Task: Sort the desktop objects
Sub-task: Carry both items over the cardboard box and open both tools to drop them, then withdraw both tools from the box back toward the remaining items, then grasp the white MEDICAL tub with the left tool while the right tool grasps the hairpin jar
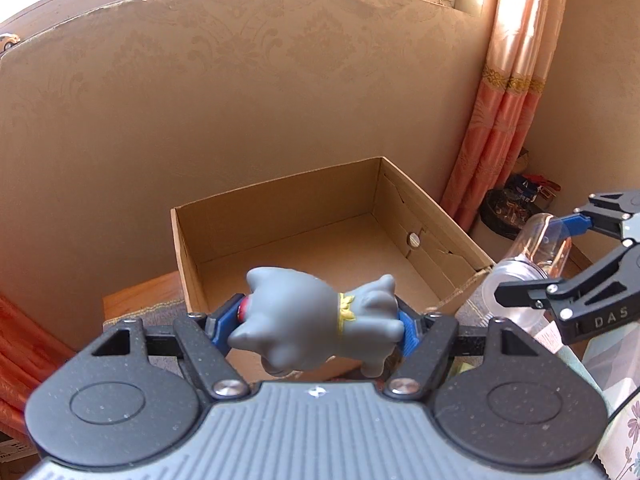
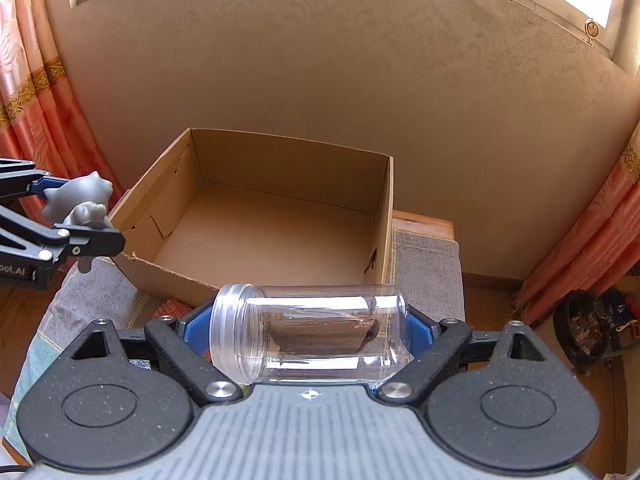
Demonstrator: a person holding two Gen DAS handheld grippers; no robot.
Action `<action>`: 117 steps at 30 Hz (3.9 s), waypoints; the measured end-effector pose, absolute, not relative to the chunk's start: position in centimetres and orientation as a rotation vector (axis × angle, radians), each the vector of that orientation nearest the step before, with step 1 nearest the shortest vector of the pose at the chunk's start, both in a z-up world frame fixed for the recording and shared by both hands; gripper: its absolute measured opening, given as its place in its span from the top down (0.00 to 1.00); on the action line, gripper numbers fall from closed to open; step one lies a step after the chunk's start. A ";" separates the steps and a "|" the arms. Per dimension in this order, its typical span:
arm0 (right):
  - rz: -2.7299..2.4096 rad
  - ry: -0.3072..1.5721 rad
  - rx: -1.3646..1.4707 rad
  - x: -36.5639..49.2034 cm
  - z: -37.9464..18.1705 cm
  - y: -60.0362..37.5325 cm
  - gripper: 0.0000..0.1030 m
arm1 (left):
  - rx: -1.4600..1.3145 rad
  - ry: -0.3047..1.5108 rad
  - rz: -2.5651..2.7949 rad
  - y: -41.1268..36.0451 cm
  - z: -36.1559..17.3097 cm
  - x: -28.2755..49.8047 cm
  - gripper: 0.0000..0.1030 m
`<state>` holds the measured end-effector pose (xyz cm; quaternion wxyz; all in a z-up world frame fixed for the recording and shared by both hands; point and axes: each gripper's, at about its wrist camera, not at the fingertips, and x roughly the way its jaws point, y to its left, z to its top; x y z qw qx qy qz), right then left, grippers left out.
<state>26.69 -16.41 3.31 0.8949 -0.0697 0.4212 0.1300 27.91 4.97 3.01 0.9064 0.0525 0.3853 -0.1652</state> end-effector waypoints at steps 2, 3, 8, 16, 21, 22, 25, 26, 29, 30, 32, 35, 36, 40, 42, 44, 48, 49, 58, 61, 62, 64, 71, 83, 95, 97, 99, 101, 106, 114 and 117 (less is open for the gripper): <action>0.270 0.873 -0.141 27.2 3.2 -16.5 0.10 | 0.103 0.794 -0.331 4.9 2.8 28.9 0.28; 0.270 0.875 -0.139 27.4 3.2 -16.5 0.10 | 0.099 0.794 -0.325 4.9 2.7 29.3 0.28; 0.275 0.880 -0.118 28.7 2.8 -16.6 0.10 | 0.090 0.771 -0.295 4.7 2.0 30.4 0.18; 0.303 0.884 -0.115 30.8 2.1 -15.9 0.10 | 0.109 0.791 -0.295 5.5 0.6 29.9 0.09; 0.318 0.879 -0.123 32.0 1.8 -15.0 0.10 | 0.128 0.818 -0.319 6.3 0.1 28.7 0.09; 0.323 0.879 -0.121 32.2 1.8 -14.8 0.08 | 0.142 0.837 -0.318 6.0 -0.1 28.8 0.09; 0.333 0.852 -0.121 31.8 2.3 -14.4 0.00 | 0.177 0.869 -0.325 6.0 -0.2 28.3 0.09; 0.338 0.848 -0.127 31.6 2.4 -14.2 0.00 | 0.181 0.866 -0.333 6.0 -0.2 28.0 0.09; 0.341 0.844 -0.139 31.0 2.6 -13.9 0.00 | 0.186 0.856 -0.349 6.0 0.1 27.0 0.09; 0.344 0.845 -0.141 30.8 2.7 -13.8 0.00 | 0.187 0.855 -0.350 6.0 0.2 26.7 0.09; 0.344 0.846 -0.145 30.6 2.7 -13.8 0.00 | 0.177 0.854 -0.354 6.0 0.4 26.2 0.09; 0.346 0.849 -0.146 30.0 2.9 -13.7 0.00 | 0.154 0.849 -0.359 6.1 0.7 25.5 0.09; 0.347 0.849 -0.146 29.7 3.0 -13.6 0.00 | 0.150 0.848 -0.361 6.1 0.8 25.3 0.09; 0.351 0.841 -0.156 28.7 3.4 -13.5 0.00 | 0.147 0.840 -0.363 6.1 1.1 24.2 0.09; 0.354 0.831 -0.156 28.1 3.4 -13.6 0.00 | 0.146 0.833 -0.365 6.2 1.2 23.5 0.09; 0.356 0.821 -0.156 27.1 3.4 -13.8 0.00 | 0.141 0.830 -0.364 6.3 1.2 22.8 0.09; 0.366 0.806 -0.179 25.1 2.9 -14.2 0.00 | 0.132 0.844 -0.359 6.6 0.8 21.2 0.09; 0.364 0.808 -0.182 24.7 2.9 -14.3 0.00 | 0.128 0.849 -0.356 6.7 0.6 20.8 0.09; 0.355 0.798 -0.167 20.8 3.0 -16.0 0.00 | 0.098 0.853 -0.347 8.0 0.4 17.6 0.09; 0.354 0.799 -0.160 19.8 2.9 -16.4 0.00 | 0.085 0.852 -0.342 8.5 0.3 16.8 0.08; 0.356 0.799 -0.159 19.5 2.8 -16.5 0.00 | 0.083 0.852 -0.346 8.5 0.2 16.6 0.08; 0.367 0.796 -0.161 19.0 2.7 -16.6 0.00 | 0.095 0.851 -0.360 8.4 -0.3 16.1 0.08; 0.393 0.805 -0.161 17.1 1.6 -16.6 0.00 | 0.124 0.897 -0.406 7.2 -3.4 14.9 0.06; 0.405 0.903 -0.132 14.2 -2.0 -16.6 0.00 | 0.211 0.949 -0.441 6.5 -7.8 14.3 0.06; 0.524 1.016 -0.206 13.4 -5.0 -12.3 0.00 | 0.293 0.946 -0.494 5.7 -9.6 15.1 0.06; 0.540 1.022 -0.227 13.7 -5.5 -11.3 0.00 | 0.291 0.946 -0.493 5.8 -9.7 15.2 0.06; 0.552 1.035 -0.249 14.2 -6.0 -10.4 0.00 | 0.286 0.947 -0.492 5.9 -9.8 15.2 0.06; 0.556 1.045 -0.272 14.6 -6.6 -9.6 0.00 | 0.278 0.948 -0.491 5.9 -9.9 15.3 0.06; 0.550 1.059 -0.324 14.5 -7.5 -8.9 0.00 | 0.276 0.949 -0.493 5.9 -10.1 15.3 0.06; 0.495 1.080 -0.329 12.9 -7.7 -11.6 0.00 | 0.291 0.955 -0.497 5.8 -10.5 15.3 0.06; 0.466 1.091 -0.321 12.4 -7.8 -12.8 0.00 | 0.308 0.950 -0.498 5.6 -10.7 15.3 0.06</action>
